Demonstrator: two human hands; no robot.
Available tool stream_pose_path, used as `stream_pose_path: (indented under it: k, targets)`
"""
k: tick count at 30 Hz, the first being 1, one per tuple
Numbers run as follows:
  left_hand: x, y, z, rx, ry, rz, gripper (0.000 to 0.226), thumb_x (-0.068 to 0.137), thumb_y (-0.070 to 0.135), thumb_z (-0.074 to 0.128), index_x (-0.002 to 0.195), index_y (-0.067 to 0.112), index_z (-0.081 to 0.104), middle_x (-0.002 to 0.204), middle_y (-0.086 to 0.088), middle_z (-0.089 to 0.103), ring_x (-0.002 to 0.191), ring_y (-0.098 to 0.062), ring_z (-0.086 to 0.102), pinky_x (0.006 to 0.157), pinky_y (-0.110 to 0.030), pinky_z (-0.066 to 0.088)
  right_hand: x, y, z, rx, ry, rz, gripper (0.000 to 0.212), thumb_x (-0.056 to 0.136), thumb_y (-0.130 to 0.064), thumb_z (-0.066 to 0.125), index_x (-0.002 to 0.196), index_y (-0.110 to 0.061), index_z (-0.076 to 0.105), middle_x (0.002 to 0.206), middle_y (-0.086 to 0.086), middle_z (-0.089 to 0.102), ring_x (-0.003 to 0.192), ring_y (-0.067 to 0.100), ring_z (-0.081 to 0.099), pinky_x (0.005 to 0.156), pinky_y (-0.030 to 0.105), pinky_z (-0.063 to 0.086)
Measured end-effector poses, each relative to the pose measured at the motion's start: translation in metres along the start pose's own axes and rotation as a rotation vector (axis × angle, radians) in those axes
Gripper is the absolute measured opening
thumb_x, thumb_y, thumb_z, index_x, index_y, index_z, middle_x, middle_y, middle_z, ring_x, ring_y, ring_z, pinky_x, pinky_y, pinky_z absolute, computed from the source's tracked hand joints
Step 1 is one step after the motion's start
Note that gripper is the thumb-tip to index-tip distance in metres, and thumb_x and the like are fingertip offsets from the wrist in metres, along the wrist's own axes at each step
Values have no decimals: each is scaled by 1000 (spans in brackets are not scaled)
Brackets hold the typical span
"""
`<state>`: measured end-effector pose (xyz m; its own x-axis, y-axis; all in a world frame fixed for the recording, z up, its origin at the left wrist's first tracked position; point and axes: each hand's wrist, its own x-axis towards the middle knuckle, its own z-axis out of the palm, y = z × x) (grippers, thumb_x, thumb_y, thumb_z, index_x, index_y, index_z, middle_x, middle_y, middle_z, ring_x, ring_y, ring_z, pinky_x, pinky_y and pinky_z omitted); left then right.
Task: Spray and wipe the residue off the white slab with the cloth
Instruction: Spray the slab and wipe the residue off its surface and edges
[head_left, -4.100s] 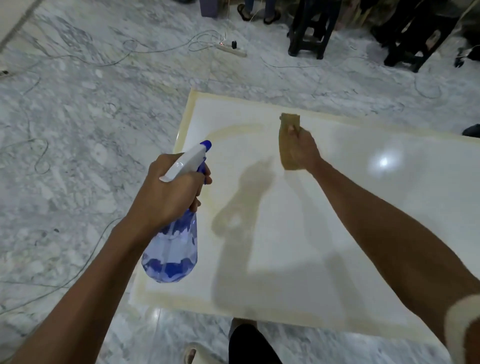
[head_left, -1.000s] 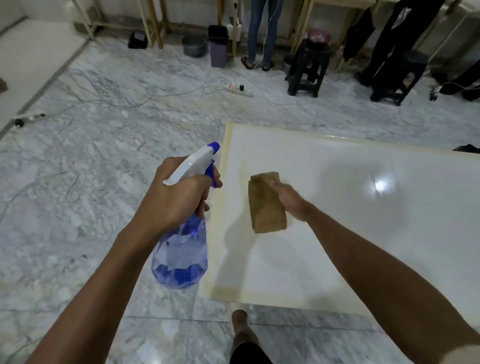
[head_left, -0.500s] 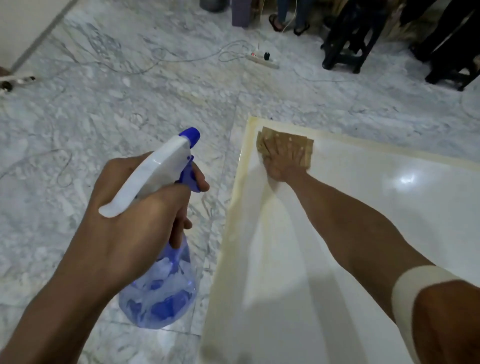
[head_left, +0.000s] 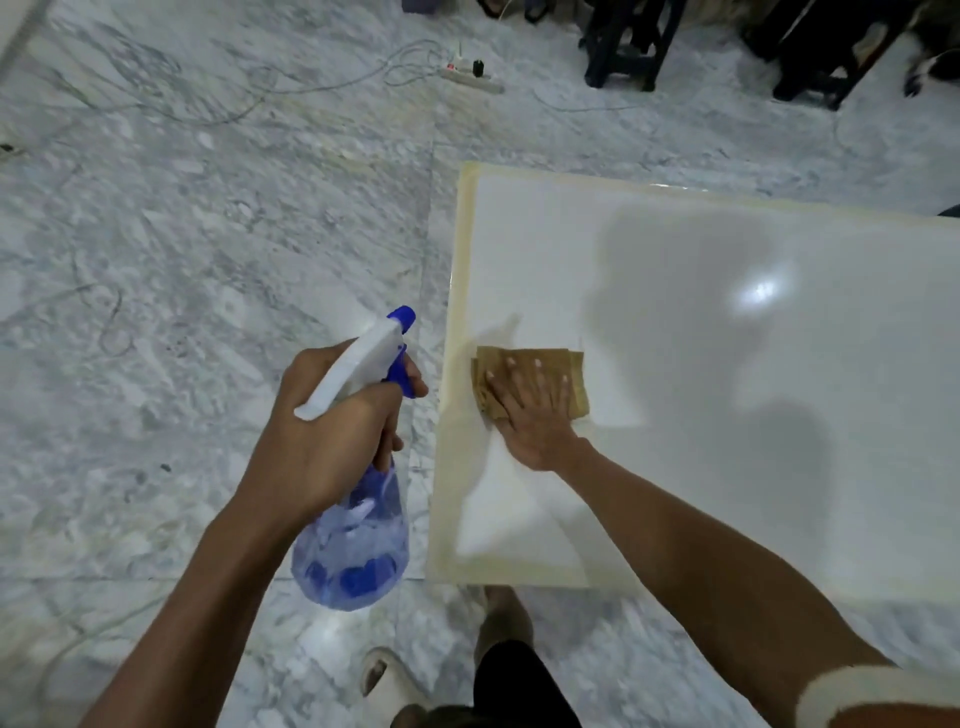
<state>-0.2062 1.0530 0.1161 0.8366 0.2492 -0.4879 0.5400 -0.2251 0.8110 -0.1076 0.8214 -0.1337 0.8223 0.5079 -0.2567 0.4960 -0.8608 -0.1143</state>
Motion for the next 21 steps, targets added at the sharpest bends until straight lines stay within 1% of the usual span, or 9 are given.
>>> stream_pose_path:
  k: [3,4,7,9,11,12,15,18,21]
  targets:
    - [-63,-2,2,-61,67,132,21,82,-6,51,87,-2,71,48,0,61,33,-17,48,64,-51,60,-61,-20,3,71,-150,-14,65,95,-54,11,158,-36,1,167,0,4,153,41,6,116,64,-4]
    - [-83,-9,3,-76,36,138,21,84,-10,50,86,-4,70,52,1,65,32,-17,47,66,-55,60,-90,-30,20,8,-107,-18,65,95,-54,10,157,-37,1,167,-1,5,153,40,5,116,63,-4]
    - [-108,-24,4,-60,43,141,21,84,-14,50,85,-6,69,64,-2,72,31,-16,47,66,-61,59,-132,-39,18,53,-252,30,63,95,-57,2,156,-43,-5,167,-9,-13,154,27,-16,120,58,-12]
    - [-123,-27,3,-24,47,144,20,83,-14,49,85,-8,69,54,0,66,32,-16,47,65,-61,57,-146,-43,11,83,-349,34,55,104,-50,11,158,-41,-1,167,-11,-15,153,26,-18,121,58,-9]
    - [-139,-27,4,-18,14,187,19,83,-11,50,83,-8,69,50,-1,62,34,-17,48,64,-61,57,-155,-48,-9,207,-486,33,53,109,-42,19,160,-33,7,169,-4,-6,155,29,-6,123,56,0]
    - [-145,-25,4,-18,2,200,17,83,-8,51,83,-7,69,50,-1,62,35,-18,49,64,-61,57,-158,-52,-25,332,-497,64,53,109,-42,21,159,-28,15,168,1,9,153,29,12,123,54,10]
    - [-155,-21,1,-6,-29,235,20,78,4,53,84,-3,70,51,1,64,36,-18,51,63,-59,57,-164,-64,-74,895,-328,258,58,103,-58,29,145,-24,48,140,4,56,127,25,54,112,47,37]
    - [-166,-15,-1,26,-17,245,21,76,8,52,82,-1,71,58,-5,68,36,-16,52,63,-58,58,-174,-77,-116,1345,-163,362,47,103,-53,40,121,-18,64,122,1,67,114,24,63,106,43,46]
    - [-173,-10,-4,65,-12,262,19,85,-4,50,84,-6,70,56,1,68,37,-13,53,67,-54,60,-177,-90,-151,1766,0,327,50,102,-51,43,126,-13,66,125,9,70,115,28,65,108,48,46]
